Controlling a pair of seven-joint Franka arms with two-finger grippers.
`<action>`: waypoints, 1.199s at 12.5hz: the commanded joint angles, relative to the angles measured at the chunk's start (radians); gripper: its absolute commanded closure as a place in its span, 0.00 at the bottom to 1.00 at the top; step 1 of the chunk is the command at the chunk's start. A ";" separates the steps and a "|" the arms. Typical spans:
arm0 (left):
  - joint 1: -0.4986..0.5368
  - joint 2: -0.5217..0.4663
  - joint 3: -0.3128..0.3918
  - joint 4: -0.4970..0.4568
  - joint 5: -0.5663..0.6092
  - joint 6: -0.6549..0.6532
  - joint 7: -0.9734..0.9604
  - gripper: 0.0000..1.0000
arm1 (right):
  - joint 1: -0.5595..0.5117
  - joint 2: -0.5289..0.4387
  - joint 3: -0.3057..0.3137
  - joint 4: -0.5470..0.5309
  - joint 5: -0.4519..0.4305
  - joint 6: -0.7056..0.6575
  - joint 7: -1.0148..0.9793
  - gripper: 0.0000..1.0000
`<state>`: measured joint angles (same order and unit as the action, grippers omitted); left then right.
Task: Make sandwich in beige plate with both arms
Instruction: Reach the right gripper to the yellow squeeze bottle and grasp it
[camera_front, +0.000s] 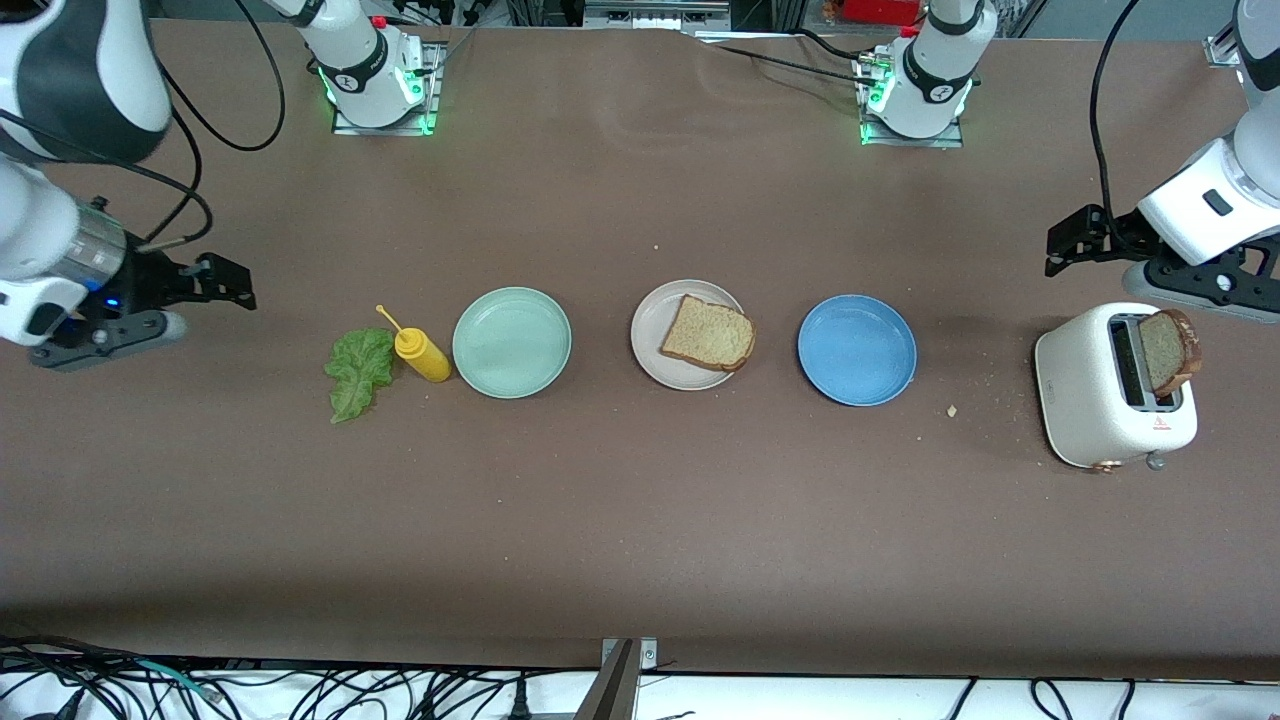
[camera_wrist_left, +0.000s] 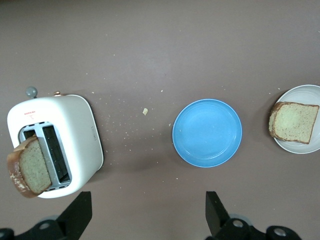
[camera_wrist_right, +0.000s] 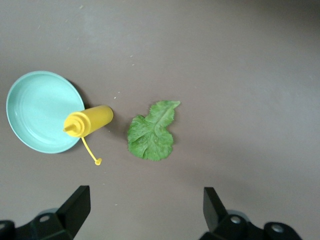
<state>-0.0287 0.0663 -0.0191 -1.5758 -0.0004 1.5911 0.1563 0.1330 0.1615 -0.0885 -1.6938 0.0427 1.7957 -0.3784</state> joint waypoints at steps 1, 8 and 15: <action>0.000 -0.010 0.001 0.013 -0.015 -0.043 -0.067 0.00 | -0.065 -0.020 0.059 -0.096 0.049 0.086 -0.259 0.00; 0.000 -0.010 -0.004 0.013 0.000 -0.048 -0.069 0.00 | -0.167 0.071 0.069 -0.179 0.366 0.217 -1.013 0.00; 0.000 -0.011 -0.004 0.013 -0.001 -0.063 -0.080 0.00 | -0.248 0.277 0.069 -0.182 0.727 0.243 -1.627 0.00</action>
<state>-0.0303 0.0629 -0.0214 -1.5747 -0.0010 1.5497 0.0867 -0.0785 0.3883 -0.0402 -1.8838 0.6934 2.0327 -1.8737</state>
